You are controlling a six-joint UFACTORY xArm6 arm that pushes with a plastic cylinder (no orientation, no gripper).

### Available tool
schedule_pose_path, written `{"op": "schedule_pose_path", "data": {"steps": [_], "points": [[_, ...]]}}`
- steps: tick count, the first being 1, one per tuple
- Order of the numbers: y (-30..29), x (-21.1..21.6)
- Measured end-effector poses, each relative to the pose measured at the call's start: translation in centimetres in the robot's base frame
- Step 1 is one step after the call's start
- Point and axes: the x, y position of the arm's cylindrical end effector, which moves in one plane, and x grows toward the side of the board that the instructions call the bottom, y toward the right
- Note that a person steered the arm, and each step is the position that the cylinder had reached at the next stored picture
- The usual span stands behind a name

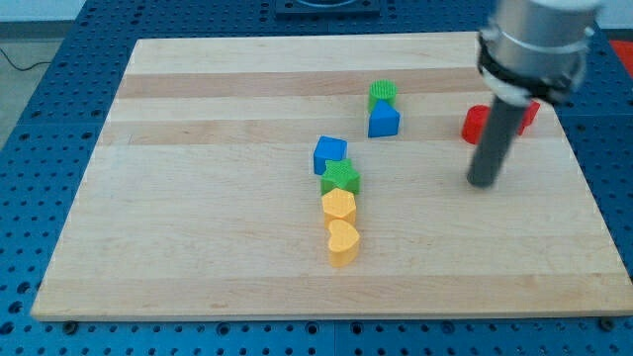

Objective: Separate the yellow heart from the yellow hexagon

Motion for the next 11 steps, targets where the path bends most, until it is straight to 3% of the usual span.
{"op": "schedule_pose_path", "data": {"steps": [1,2,4,5,7,9,11], "points": [[-0.1,6.4],[-4.5,9.4],[-21.1,11.4],[-27.9,9.6],[-25.5,7.1],[-14.8,6.0],[-13.7,7.7]]}}
